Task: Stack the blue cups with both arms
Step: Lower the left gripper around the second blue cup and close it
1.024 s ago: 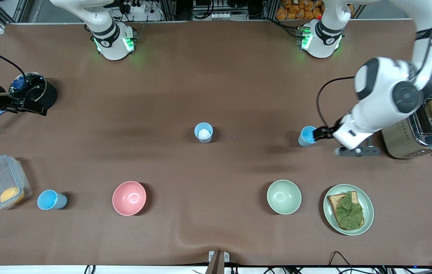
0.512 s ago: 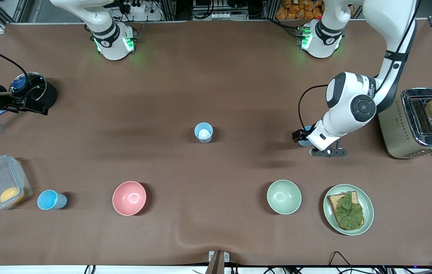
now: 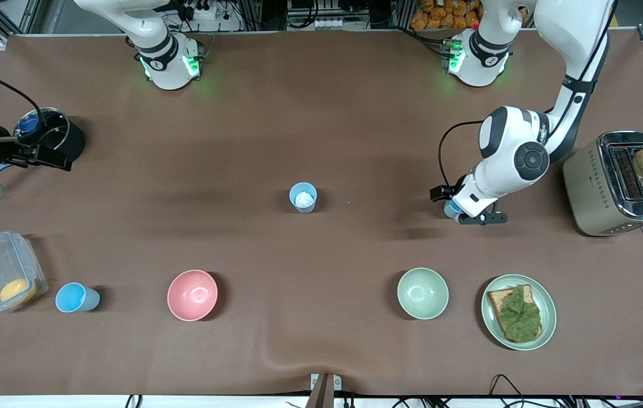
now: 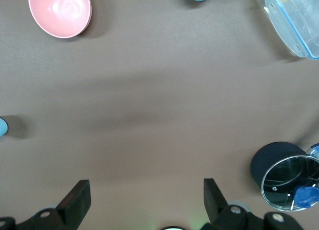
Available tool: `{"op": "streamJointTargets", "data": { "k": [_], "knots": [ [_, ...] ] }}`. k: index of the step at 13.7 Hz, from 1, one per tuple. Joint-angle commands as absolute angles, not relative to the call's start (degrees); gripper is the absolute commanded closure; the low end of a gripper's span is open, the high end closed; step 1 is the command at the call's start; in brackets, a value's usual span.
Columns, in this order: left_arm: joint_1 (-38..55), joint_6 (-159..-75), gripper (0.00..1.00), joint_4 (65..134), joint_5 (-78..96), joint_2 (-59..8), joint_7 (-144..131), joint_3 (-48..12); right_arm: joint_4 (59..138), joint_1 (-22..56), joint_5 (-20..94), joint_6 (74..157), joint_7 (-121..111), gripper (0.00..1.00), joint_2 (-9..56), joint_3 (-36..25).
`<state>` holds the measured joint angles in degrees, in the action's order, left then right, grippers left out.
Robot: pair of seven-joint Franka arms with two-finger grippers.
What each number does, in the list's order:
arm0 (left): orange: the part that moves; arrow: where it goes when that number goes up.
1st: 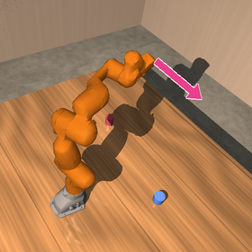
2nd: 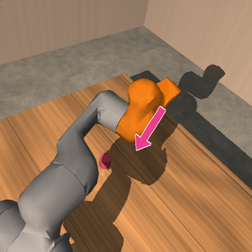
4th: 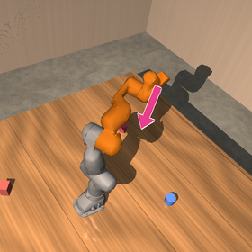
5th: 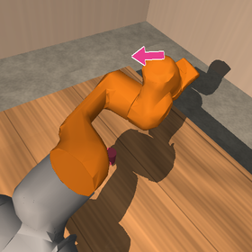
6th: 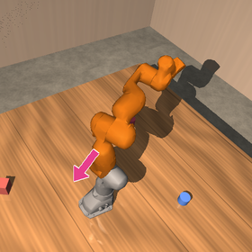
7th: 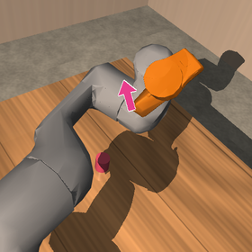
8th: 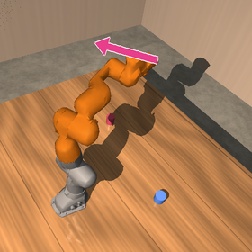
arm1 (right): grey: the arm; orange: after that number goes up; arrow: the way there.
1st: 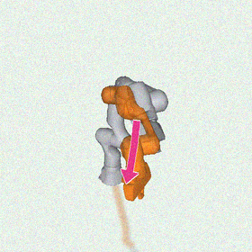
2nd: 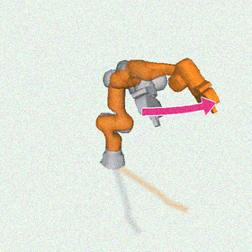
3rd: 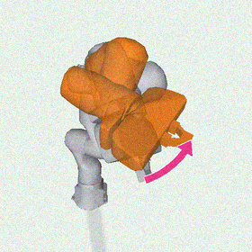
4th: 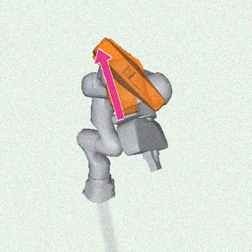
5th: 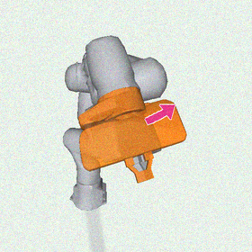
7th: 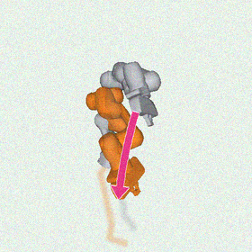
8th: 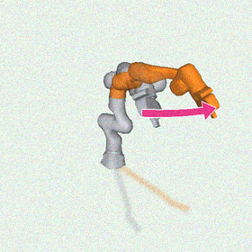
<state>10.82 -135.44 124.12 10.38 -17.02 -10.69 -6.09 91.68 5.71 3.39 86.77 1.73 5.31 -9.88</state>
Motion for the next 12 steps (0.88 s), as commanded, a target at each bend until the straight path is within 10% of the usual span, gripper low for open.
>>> {"op": "streamJointTargets", "data": {
  "k": [1, 3, 12],
  "knots": [
    [10.6, -138.2, 0.62, 126.2, 11.6, -17.0, -7.9, -6.2, 91.4, 5.8, 2.5, 86.0, 1.8, 0.0, 4.7, -9.8],
    [10.4, -138.5, 1.0, 126.2, 11.1, -17.1, -6.1, -6.1, 91.3, 5.7, 2.5, 85.9, 1.8, 0.0, 4.7, -9.8],
    [10.5, -137.9, 1.0, 124.9, 10.7, -12.6, -6.4, -6.2, 91.3, 5.7, 2.5, 85.9, 1.8, 0.0, 4.7, -9.9]
  ]
}}
